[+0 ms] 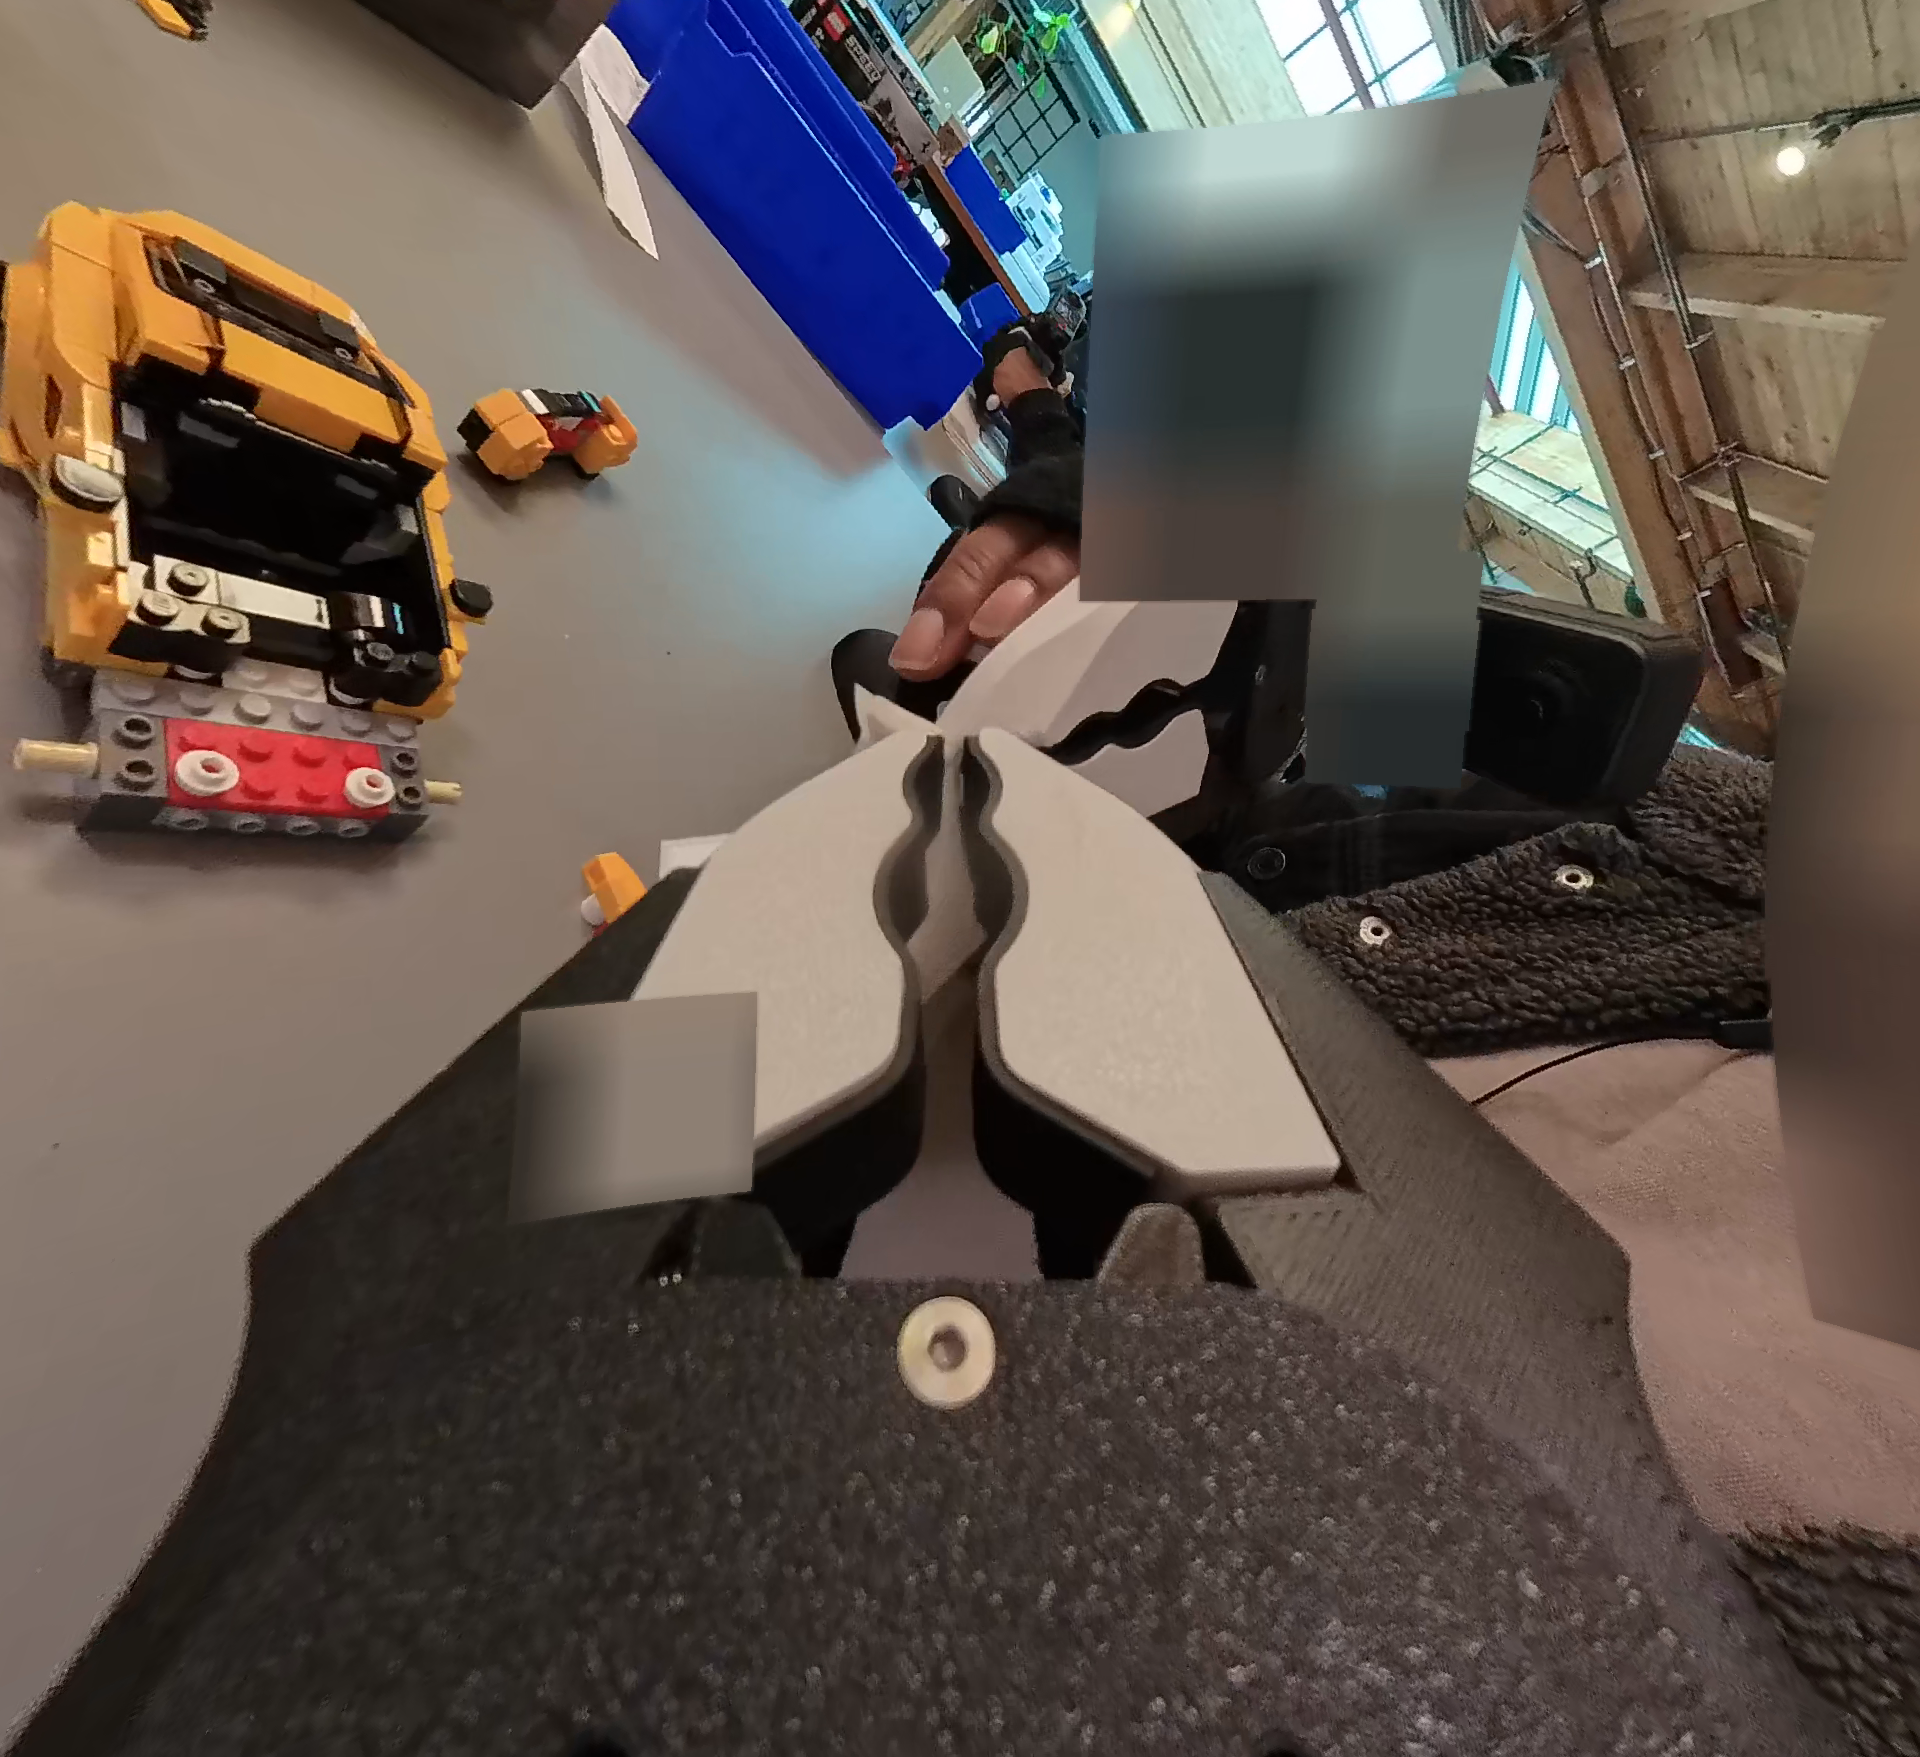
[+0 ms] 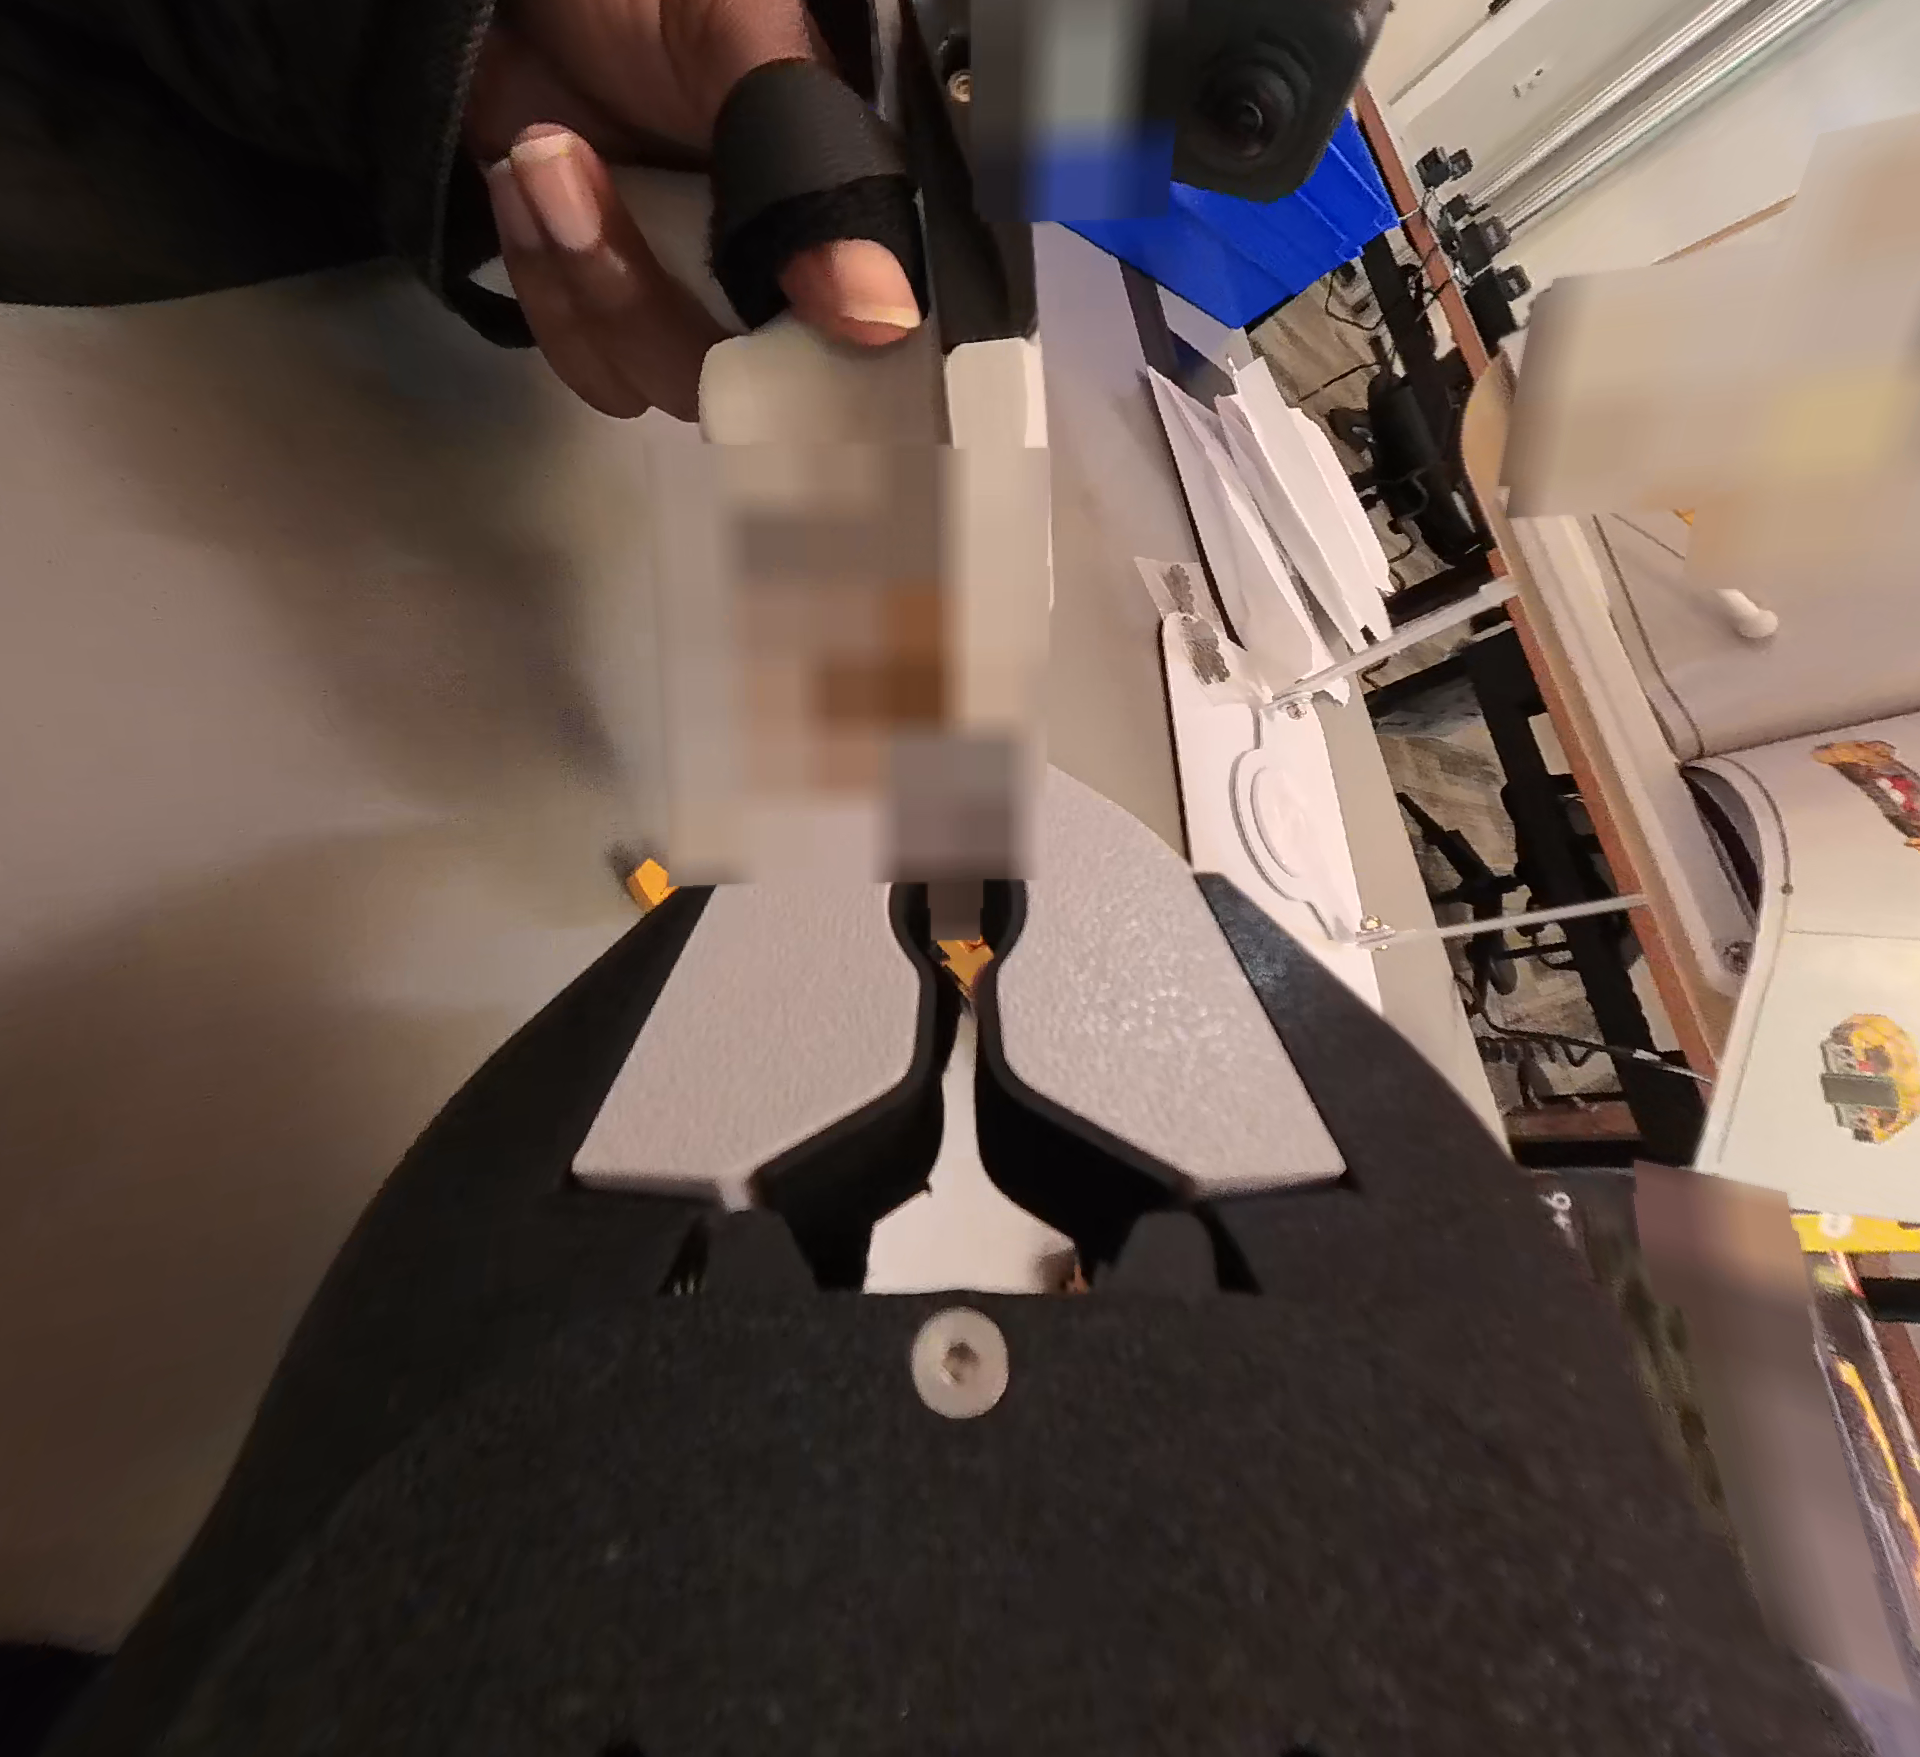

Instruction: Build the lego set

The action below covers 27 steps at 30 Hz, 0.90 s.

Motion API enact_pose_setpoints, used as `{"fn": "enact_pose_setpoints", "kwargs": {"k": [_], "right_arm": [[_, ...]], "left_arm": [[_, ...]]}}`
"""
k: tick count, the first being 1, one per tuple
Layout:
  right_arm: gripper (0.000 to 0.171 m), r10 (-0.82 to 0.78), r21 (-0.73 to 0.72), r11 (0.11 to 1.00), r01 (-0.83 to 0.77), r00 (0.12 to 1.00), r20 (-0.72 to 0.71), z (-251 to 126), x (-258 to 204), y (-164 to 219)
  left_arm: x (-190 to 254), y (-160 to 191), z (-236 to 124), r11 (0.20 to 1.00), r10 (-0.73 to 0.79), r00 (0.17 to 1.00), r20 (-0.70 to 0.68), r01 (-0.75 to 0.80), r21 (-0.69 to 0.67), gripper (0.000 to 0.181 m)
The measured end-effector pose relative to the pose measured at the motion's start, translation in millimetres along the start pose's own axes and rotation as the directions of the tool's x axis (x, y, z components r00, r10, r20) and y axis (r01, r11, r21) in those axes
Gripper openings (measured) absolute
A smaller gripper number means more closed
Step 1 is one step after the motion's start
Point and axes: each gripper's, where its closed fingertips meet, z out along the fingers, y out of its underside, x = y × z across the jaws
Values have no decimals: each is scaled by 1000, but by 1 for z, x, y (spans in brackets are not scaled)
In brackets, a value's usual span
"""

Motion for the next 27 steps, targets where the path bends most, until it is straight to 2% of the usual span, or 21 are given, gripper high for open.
{"fn": "enact_pose_setpoints", "kwargs": {"k": [20, 24, 27], "right_arm": [[0, 9, 56, 998, -12, 999, 48, 9, -14, -12], [0, 45, 94, 994, -53, 996, 78, 5, -13, -17], [0, 103, 111, 988, -111, 992, 70, -1, -2, -16]], "left_arm": [[-13, -5, -2, 998, 52, 993, 105, -56, 35, 0], [-20, -8, -8, 998, 40, 991, 127, -45, 41, 0], [-29, -6, -19, 999, 31, 988, 150, -29, -15, 0]]}}
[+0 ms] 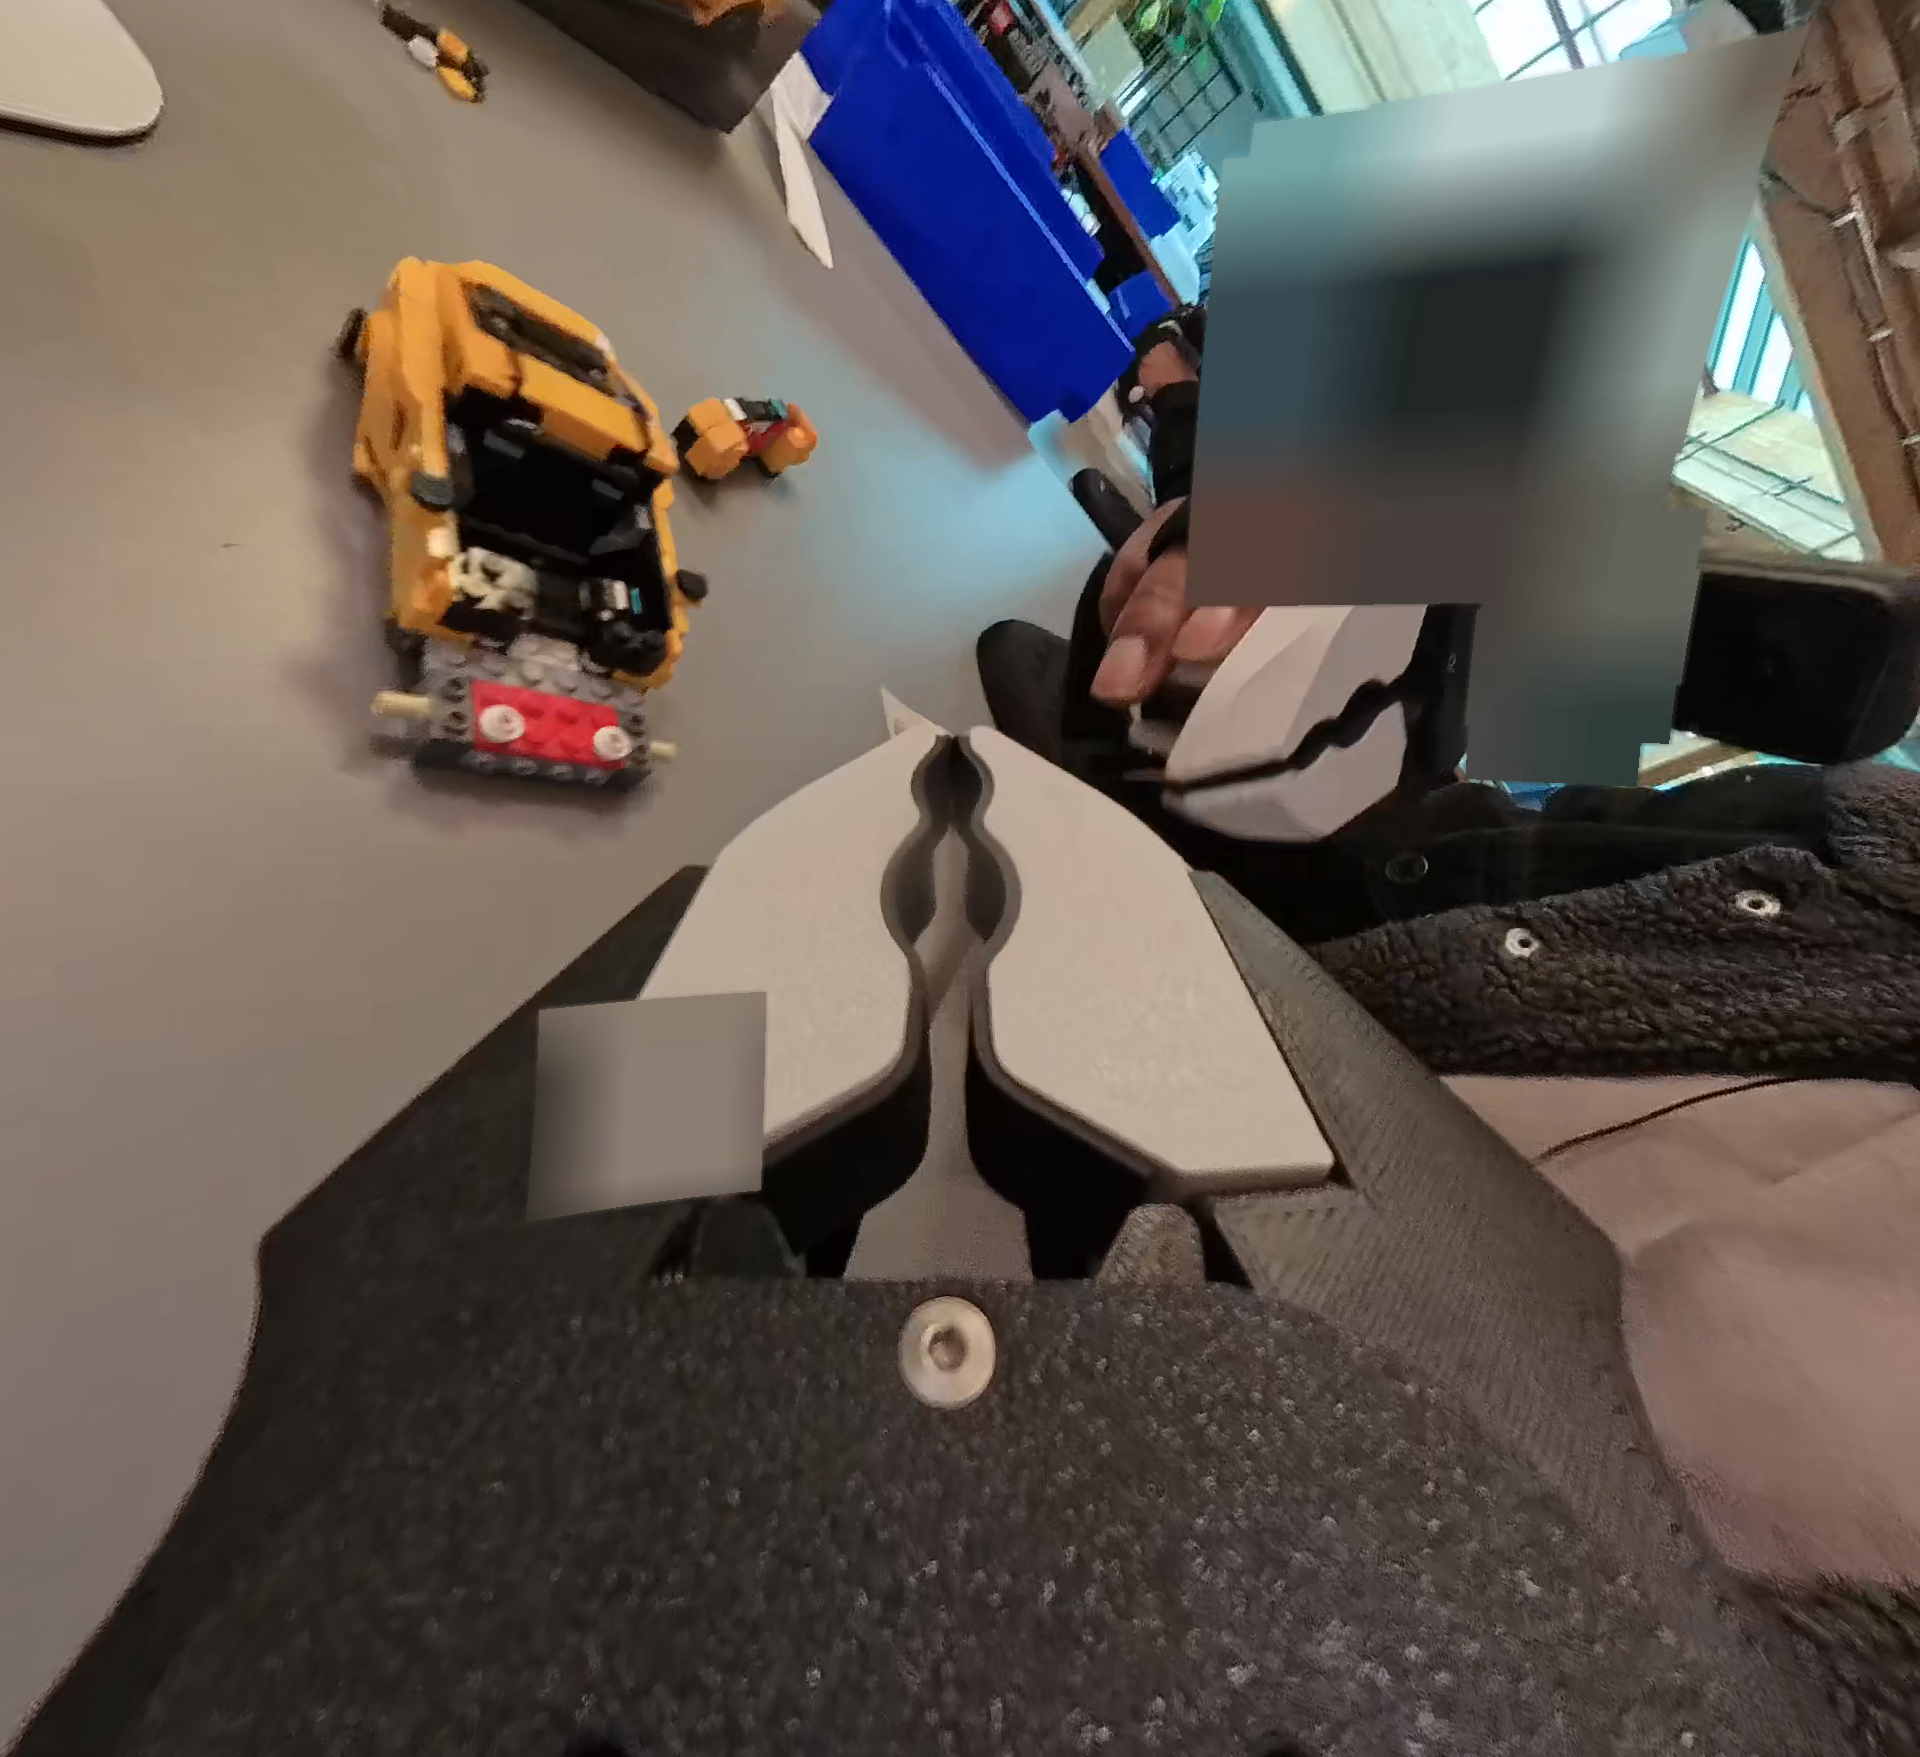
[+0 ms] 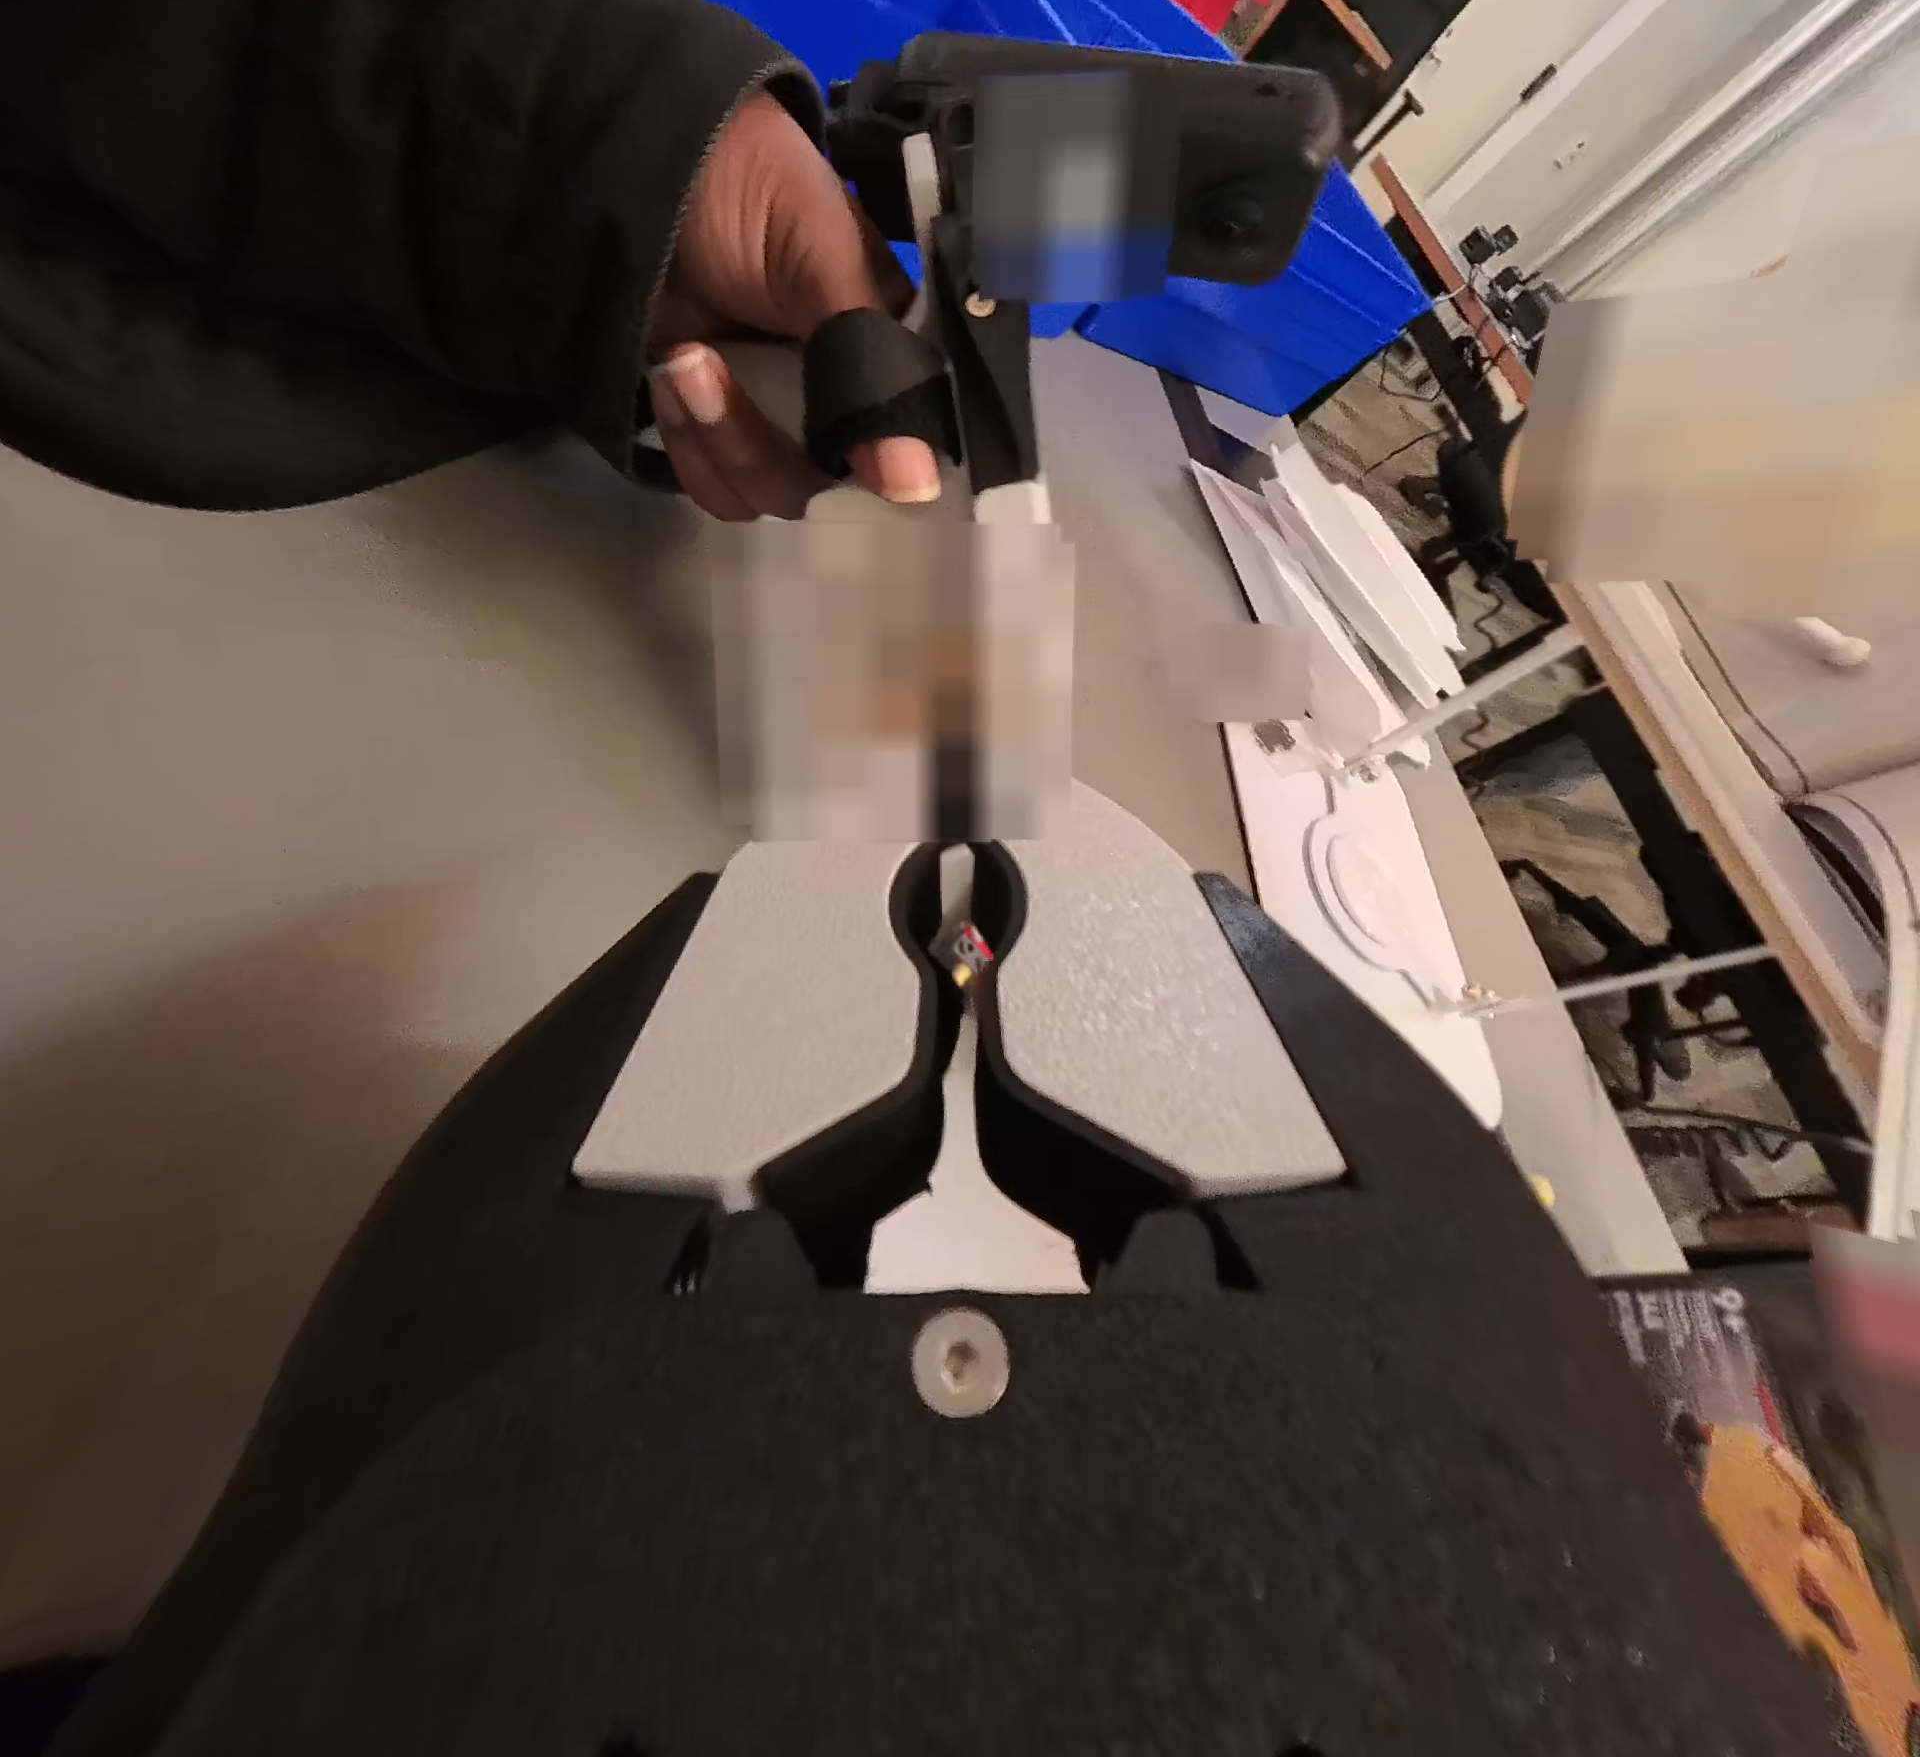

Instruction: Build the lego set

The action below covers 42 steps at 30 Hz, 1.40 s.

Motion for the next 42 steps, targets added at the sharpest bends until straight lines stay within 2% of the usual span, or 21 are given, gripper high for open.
{"fn": "enact_pose_setpoints", "kwargs": {"k": [2, 4, 7, 11, 14, 18, 21, 23, 25, 27, 29, 31, 33, 35, 37, 40, 42], "right_arm": [[0, 40, 2, 999, -40, 999, -11, -4, 8, 3], [0, 75, -3, 997, -75, 997, -20, -6, 15, 7], [0, 99, -25, 995, -100, 994, -35, -5, 19, 13], [0, 116, -54, 992, -118, 992, -50, -1, 21, 20], [0, 125, -61, 990, -129, 990, -64, -1, 24, 24], [0, 176, -17, 984, -178, 982, -64, -3, 30, 23], [0, 216, 15, 976, -215, 974, -69, -6, 36, 23], [0, 234, 24, 972, -233, 970, -73, -7, 39, 25], [0, 244, 30, 970, -243, 967, -75, -8, 40, 26], [0, 250, 30, 968, -248, 965, -75, -8, 41, 26], [0, 252, 29, 968, -250, 965, -75, -8, 40, 27], [0, 255, 29, 967, -253, 964, -73, -8, 40, 27], [0, 261, 33, 965, -260, 963, -68, -9, 39, 27], [0, 271, 33, 962, -269, 961, -60, -9, 39, 28], [0, 284, 30, 959, -283, 957, -53, -8, 38, 31], [0, 298, 12, 954, -298, 953, -44, -7, 37, 37], [0, 305, -10, 952, -305, 952, -25, -6, 34, 41]], "left_arm": [[-12, 0, -10, 1000, -5, 999, 38, 6, -30, 0], [-39, 2, -22, 998, 0, 988, 152, 10, -66, 3], [-71, -10, -44, 1000, -23, 957, 290, 23, 2, 25], [-95, -28, -67, 992, 70, 864, 499, -111, 53, 32], [-97, -37, -72, 977, 142, 811, 567, -207, 52, 32], [-73, -33, -56, 947, 293, 823, 487, -320, -28, 15], [-57, 1, -35, 907, 410, 844, 346, -340, -247, 15], [-54, 24, -28, 850, 482, 829, 285, -362, -383, 13], [-60, 37, -29, 807, 519, 806, 285, -353, -473, 7], [-78, 43, -34, 800, 513, 787, 342, -295, -523, 4], [-104, 35, -46, 812, 527, 704, 476, -250, -527, 6], [-126, 13, -63, 826, 554, 554, 621, -272, -495, 8], [-124, -2, -67, 832, 555, 508, 659, -328, -448, 10], [-110, -13, -61, 838, 543, 533, 649, -394, -378, 11], [-91, -14, -46, 825, 561, 595, 576, -456, -333, 10], [-62, 6, -15, 827, 561, 720, 407, -468, -312, 11], [-50, 26, 2, 817, 562, 768, 307, -455, -355, 13]]}}
